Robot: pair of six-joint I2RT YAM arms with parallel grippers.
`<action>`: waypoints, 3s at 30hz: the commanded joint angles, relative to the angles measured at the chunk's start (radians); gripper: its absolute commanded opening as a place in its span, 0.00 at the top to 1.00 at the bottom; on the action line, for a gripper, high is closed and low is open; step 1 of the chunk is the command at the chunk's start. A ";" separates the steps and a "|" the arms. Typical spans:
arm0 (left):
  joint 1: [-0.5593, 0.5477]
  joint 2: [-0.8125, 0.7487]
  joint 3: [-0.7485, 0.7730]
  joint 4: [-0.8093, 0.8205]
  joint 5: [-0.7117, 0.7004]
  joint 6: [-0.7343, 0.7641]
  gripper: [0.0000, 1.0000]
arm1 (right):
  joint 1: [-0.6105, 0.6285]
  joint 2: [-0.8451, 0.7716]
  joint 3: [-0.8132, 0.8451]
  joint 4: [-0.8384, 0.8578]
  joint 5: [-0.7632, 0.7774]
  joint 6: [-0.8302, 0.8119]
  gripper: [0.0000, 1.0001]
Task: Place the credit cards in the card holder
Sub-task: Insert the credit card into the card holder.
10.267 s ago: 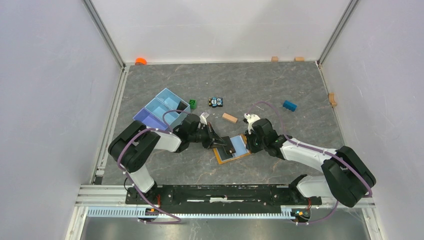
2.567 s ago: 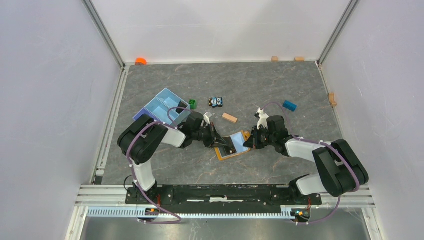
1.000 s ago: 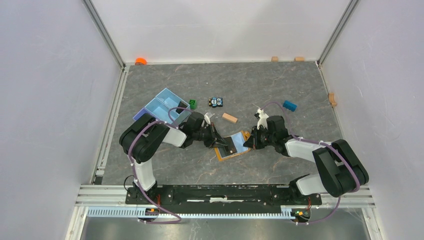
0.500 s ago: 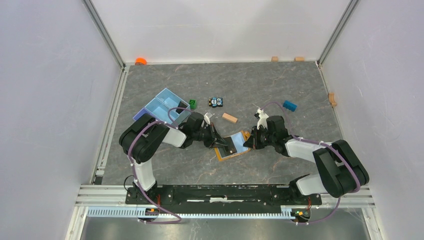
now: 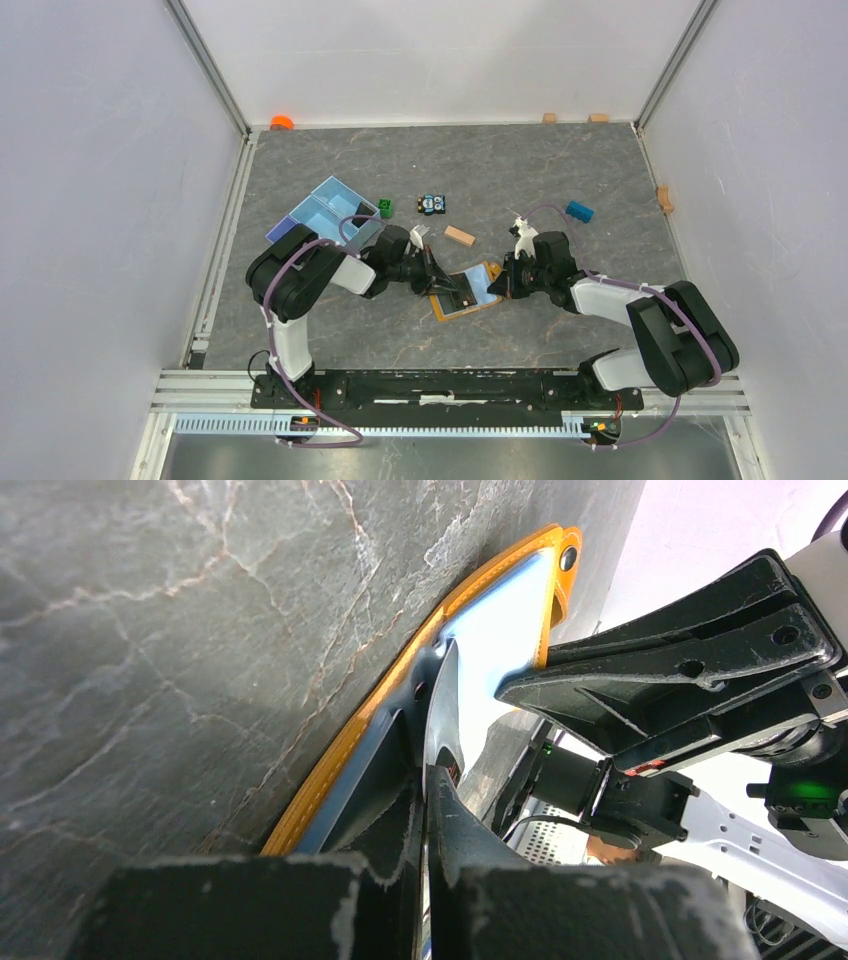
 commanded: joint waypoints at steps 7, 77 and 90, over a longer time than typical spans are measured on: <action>-0.017 0.064 -0.032 -0.103 -0.141 0.001 0.98 | -0.005 0.008 -0.036 -0.128 0.145 -0.070 1.00; -0.089 -0.013 0.104 -0.320 -0.278 0.095 0.82 | 0.001 -0.038 -0.047 -0.126 0.169 -0.049 1.00; -0.089 -0.191 0.100 -0.575 -0.374 0.213 0.62 | 0.001 -0.059 -0.060 -0.130 0.168 -0.048 1.00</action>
